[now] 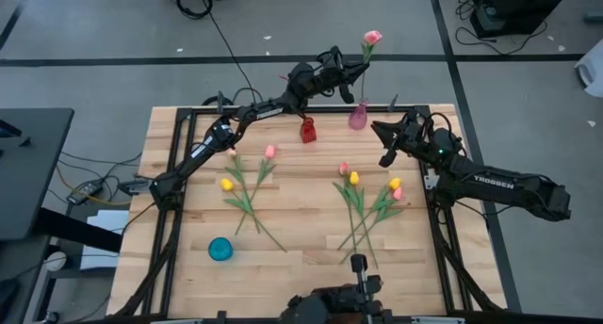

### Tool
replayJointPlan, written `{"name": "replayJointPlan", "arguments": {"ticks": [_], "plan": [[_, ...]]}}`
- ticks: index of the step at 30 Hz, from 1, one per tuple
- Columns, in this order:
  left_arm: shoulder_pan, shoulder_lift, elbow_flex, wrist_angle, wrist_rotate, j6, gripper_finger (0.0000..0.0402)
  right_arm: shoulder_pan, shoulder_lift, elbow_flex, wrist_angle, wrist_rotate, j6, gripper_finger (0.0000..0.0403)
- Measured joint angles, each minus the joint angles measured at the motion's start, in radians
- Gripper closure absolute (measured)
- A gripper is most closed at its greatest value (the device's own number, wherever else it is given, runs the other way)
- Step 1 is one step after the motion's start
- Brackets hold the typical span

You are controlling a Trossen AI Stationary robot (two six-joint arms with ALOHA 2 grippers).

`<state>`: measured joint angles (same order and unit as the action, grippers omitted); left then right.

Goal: Sort flowers into vase by color
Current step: Put the pink white tulip into the pink vase

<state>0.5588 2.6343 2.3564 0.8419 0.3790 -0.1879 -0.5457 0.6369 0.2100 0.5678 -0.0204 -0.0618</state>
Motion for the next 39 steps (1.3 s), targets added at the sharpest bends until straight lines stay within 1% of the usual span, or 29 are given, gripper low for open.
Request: {"name": "replayJointPlan", "arguments": {"ticks": [5, 8, 12, 17, 24, 29, 35, 39], "plan": [[-0.003, 0.011, 0.001, -0.044, 0.0, 0.005, 0.0387, 0.0, 0.0, 0.0, 0.0, 0.0, 0.0, 0.0341], [-0.009, 0.017, 0.001, -0.077, 0.003, 0.048, 0.0387, 0.0, 0.0, 0.0, 0.0, 0.0, 0.0, 0.0341], [-0.017, 0.025, 0.001, -0.095, 0.014, 0.053, 0.0387, 0.0, 0.0, 0.0, 0.0, 0.0, 0.0, 0.0341], [-0.018, 0.027, 0.001, -0.158, 0.017, 0.053, 0.0383, 0.0, 0.0, 0.0, 0.0, 0.0, 0.0, 0.0341], [-0.018, 0.027, 0.0, -0.31, 0.017, 0.053, 0.0381, 0.0, 0.0, 0.0, -0.001, 0.0, 0.0, 0.0341], [-0.018, 0.027, 0.0, -0.376, 0.051, 0.053, 0.0381, 0.0, 0.0, 0.0, 0.0, 0.0, 0.0, 0.0341], [-0.019, 0.027, 0.0, -0.472, 0.056, 0.053, 0.038, 0.0, 0.0, 0.0, 0.0, 0.0, 0.0, 0.0341], [-0.019, 0.027, 0.0, -0.538, 0.085, 0.053, 0.038, 0.0, 0.0, 0.0, 0.0, 0.0, 0.0, 0.0341]]}}
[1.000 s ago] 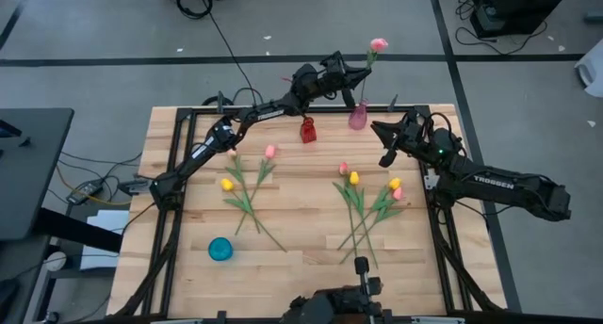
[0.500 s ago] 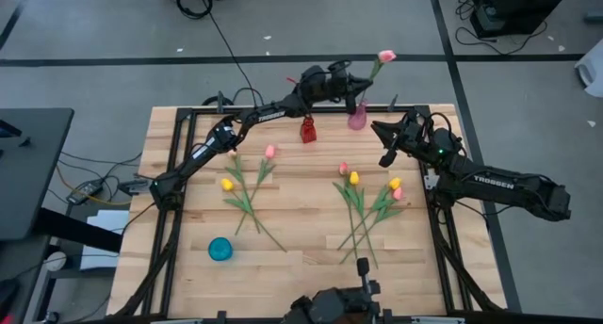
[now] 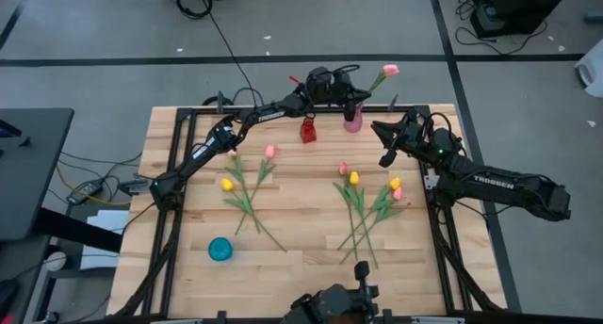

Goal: Sort flowers into vase by color
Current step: Put the pink white tulip into the pink vase, then put the pink tulip into the red vase

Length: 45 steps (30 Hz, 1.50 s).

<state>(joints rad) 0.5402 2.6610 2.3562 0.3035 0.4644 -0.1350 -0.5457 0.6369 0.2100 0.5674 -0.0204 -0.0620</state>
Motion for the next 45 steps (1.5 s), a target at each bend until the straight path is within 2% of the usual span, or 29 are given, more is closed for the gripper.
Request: {"name": "replayJointPlan", "arguments": {"ticks": [7, 11, 17, 23, 27, 30, 39, 41, 45], "plan": [[0.0, -0.001, 0.0, -0.055, 0.093, -0.022, 0.038, 0.0, 0.0, 0.0, 0.0, 0.0, 0.0, 0.0341], [0.001, -0.001, 0.0, -0.054, 0.099, -0.053, 0.0375, 0.0, 0.0, 0.0, 0.0, 0.0, 0.0, 0.0341], [0.007, -0.001, 0.0, -0.051, 0.105, -0.056, 0.0319, 0.0, 0.0, 0.0, -0.001, 0.0, 0.0, 0.0341], [0.038, -0.001, 0.0, -0.048, 0.184, -0.078, 0.026, 0.0, 0.0, 0.0, -0.008, 0.0, -0.012, 0.0341], [0.065, -0.001, 0.0, -0.021, 0.301, -0.107, 0.0247, 0.0, 0.0, 0.0, -0.009, 0.0, -0.017, 0.0341], [0.075, -0.001, 0.0, 0.0, 0.341, -0.131, 0.0245, 0.0, 0.0, 0.0, -0.009, 0.0, -0.019, 0.0341], [0.082, -0.031, -0.001, -0.014, 0.326, -0.045, 0.0245, 0.0, -0.001, 0.0, -0.018, -0.001, -0.02, 0.0341], [0.083, -0.066, -0.001, -0.067, 0.275, 0.015, 0.0245, 0.0, -0.001, 0.0, -0.019, -0.001, -0.021, 0.0341], [0.07, -0.145, 0.0, -0.285, 0.071, 0.192, 0.0245, 0.0, -0.004, 0.0, -0.023, -0.001, -0.027, 0.0341]]}}
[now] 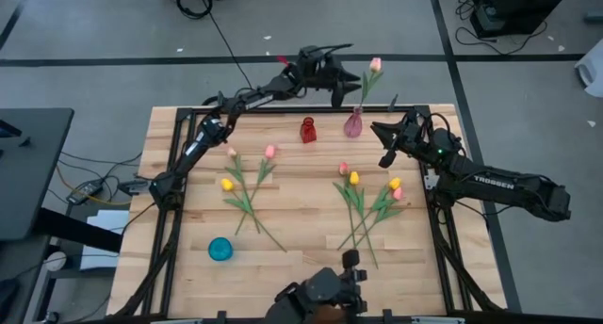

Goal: Sort flowers into vase by color
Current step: Put the pink tulip into the red vase

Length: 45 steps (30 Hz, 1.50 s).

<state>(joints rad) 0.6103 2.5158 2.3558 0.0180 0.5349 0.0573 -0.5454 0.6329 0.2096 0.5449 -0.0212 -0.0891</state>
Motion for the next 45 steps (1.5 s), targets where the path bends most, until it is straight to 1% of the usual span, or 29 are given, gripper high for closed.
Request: {"name": "replayJointPlan", "arguments": {"ticks": [3, 6, 11, 13, 22, 25, 29, 32, 36, 38, 41, 45], "plan": [[-0.029, -0.046, 0.0, -0.136, -0.101, 0.099, 0.0245, 0.0, -0.007, 0.0, 0.0, 0.0, -0.009, 0.0341], [-0.063, -0.084, 0.0, -0.231, -0.174, 0.16, 0.0245, 0.0, -0.009, 0.0, -0.003, 0.0, -0.011, 0.0341], [-0.107, -0.127, 0.0, -0.397, -0.205, 0.245, 0.0245, 0.0, -0.017, 0.0, -0.012, -0.006, -0.008, 0.0341], [-0.128, -0.136, 0.0, -0.459, -0.232, 0.264, 0.0245, 0.0, -0.027, 0.0, -0.025, -0.007, -0.008, 0.0341], [-0.22, -0.152, 0.0, -0.704, -0.218, 0.281, 0.0245, 0.0, -0.077, 0.0, -0.084, -0.007, -0.016, 0.0341], [-0.277, -0.152, -0.021, -0.736, -0.206, 0.278, 0.0245, 0.0, -0.09, 0.0, -0.105, -0.004, -0.024, 0.0341], [-0.347, -0.151, -0.052, -0.783, -0.206, 0.273, 0.0246, 0.0, -0.103, 0.0, -0.125, 0.028, -0.032, 0.0341], [-0.382, -0.152, -0.092, -0.784, -0.221, 0.275, 0.0246, 0.0, -0.115, 0.0, -0.151, 0.051, -0.038, 0.0341], [-0.404, -0.178, -0.167, -0.727, -0.138, 0.237, 0.0246, 0.0, -0.142, 0.0, -0.199, 0.044, -0.044, 0.0341], [-0.41, -0.213, -0.224, -0.677, -0.129, 0.216, 0.0246, 0.0, -0.162, 0.0, -0.237, 0.026, -0.045, 0.0341], [-0.411, -0.275, -0.37, -0.563, -0.158, 0.163, 0.0246, 0.0, -0.205, 0.0, -0.277, 0.015, -0.045, 0.0341], [-0.412, -0.377, -0.632, -0.262, -0.247, 0.018, 0.0246, 0.001, -0.247, 0.0, -0.299, -0.019, -0.035, 0.0341]]}}
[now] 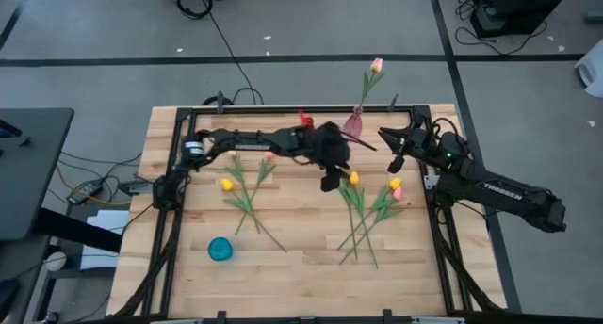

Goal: Sort flowers into vase by color
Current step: Put the pink tulip into the red vase

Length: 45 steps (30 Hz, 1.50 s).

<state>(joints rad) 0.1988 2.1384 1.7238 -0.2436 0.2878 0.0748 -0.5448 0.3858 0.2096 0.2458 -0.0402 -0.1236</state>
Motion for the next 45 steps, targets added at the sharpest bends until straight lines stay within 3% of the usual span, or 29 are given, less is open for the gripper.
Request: {"name": "replayJointPlan", "arguments": {"ticks": [5, 8, 10, 16, 24, 30, 39, 45], "plan": [[-0.029, -0.055, -0.247, 0.36, -0.111, -0.346, 0.0246, 0.001, -0.007, 0.0, -0.003, -0.042, 0.041, 0.0341], [-0.054, -0.049, -0.325, 0.398, -0.162, -0.502, 0.0246, 0.002, 0.002, 0.0, -0.001, -0.099, 0.053, 0.0341], [-0.077, -0.053, -0.34, 0.381, -0.227, -0.528, 0.0246, 0.002, 0.011, 0.0, -0.001, -0.147, 0.053, 0.0341], [-0.175, -0.103, -0.32, 0.023, -0.586, -0.51, 0.0273, 0.002, 0.05, 0.0, 0.008, -0.213, 0.053, 0.0341], [-0.224, -0.24, -0.313, -0.567, -0.856, -0.775, 0.0302, 0.002, 0.12, 0.0, 0.133, -0.312, 0.02, 0.0341], [-0.147, -0.304, -0.385, -0.628, -0.841, -0.786, 0.0315, 0.002, 0.214, 0.0, 0.214, -0.328, -0.011, 0.0341], [0.045, -0.314, -0.528, -0.485, -0.638, -0.712, 0.0315, 0.001, 0.325, 0.0, 0.361, -0.387, -0.01, 0.0341], [0.1, -0.314, -0.551, -0.426, -0.607, -0.722, 0.0292, -0.015, 0.349, 0.0, 0.375, -0.384, -0.016, 0.0341]]}}
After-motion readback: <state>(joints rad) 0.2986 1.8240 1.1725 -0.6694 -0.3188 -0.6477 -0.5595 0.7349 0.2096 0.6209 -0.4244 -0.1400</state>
